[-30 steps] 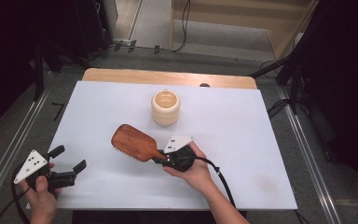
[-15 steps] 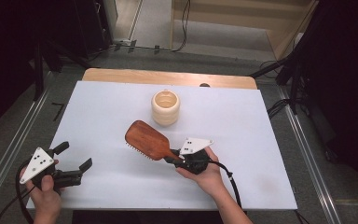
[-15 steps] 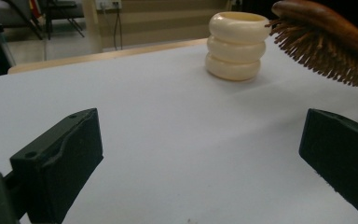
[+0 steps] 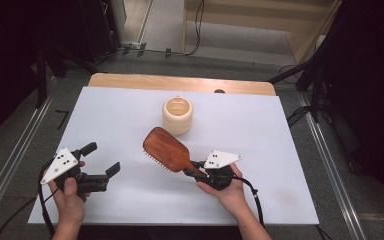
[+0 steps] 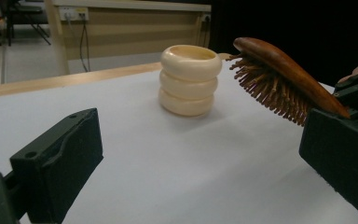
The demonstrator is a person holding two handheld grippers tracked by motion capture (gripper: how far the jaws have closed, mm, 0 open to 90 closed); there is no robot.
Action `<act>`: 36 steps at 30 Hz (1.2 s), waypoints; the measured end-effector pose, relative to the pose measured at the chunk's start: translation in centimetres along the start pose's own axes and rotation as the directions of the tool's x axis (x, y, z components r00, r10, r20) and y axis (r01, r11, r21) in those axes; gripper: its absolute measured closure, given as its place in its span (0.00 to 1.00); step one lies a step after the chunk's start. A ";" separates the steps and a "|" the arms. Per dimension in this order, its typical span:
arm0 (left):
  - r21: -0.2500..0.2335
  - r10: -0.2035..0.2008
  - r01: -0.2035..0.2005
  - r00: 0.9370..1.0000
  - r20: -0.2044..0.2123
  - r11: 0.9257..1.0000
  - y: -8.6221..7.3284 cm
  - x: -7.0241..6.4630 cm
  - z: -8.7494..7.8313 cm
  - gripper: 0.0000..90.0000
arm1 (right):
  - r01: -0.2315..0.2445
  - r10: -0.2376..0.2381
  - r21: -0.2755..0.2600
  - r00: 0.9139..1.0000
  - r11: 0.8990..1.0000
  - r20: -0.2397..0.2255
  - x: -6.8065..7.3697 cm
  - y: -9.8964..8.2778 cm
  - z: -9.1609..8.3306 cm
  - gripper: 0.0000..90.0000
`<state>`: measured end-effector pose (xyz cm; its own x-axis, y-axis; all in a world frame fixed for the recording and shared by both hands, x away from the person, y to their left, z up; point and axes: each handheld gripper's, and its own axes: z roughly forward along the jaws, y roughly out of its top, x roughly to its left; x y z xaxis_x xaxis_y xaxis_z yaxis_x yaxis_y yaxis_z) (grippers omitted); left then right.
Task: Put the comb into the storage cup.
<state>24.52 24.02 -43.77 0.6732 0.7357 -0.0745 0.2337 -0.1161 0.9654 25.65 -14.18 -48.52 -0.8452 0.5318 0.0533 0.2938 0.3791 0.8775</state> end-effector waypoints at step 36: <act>-0.008 -0.072 0.072 0.995 0.074 0.997 0.3 -4.7 3.6 0.00 | -0.011 0.013 -0.063 1.000 0.998 0.023 1.1 -0.3 0.0 0.77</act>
<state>23.95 18.07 -44.07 0.7050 0.6905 -0.1618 0.2761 -0.0571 0.9594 24.64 -13.68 -48.73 -0.8311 0.5536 0.0538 0.2745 0.3242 0.9053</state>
